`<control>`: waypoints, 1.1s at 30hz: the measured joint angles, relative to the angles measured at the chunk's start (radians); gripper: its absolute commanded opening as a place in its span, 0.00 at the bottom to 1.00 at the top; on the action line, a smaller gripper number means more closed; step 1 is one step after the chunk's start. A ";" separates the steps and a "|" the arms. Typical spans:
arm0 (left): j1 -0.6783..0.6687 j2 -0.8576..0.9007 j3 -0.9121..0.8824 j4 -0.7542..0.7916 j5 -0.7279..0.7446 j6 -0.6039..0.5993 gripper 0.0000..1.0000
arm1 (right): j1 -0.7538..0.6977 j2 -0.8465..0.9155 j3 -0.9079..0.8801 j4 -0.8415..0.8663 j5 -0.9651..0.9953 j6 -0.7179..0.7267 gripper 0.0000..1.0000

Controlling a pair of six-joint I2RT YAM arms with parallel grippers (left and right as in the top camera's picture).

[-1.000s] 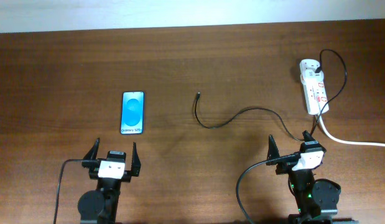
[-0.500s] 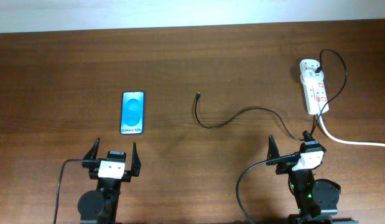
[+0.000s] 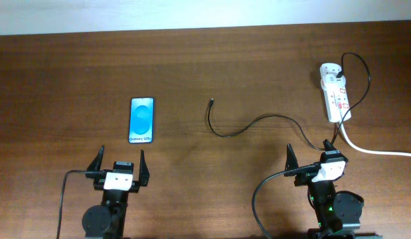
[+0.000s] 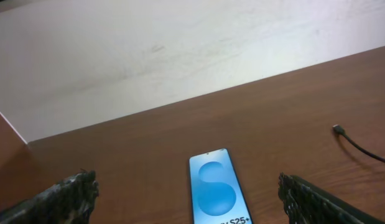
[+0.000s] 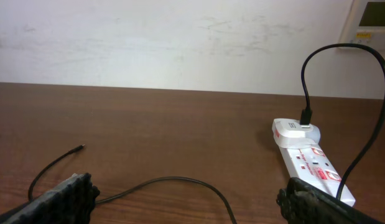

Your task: Plug charger to phone and switch on socket

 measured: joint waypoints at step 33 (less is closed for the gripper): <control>0.000 1.073 1.089 -0.475 0.342 0.001 0.99 | 0.001 0.000 0.000 0.000 0.000 0.000 0.98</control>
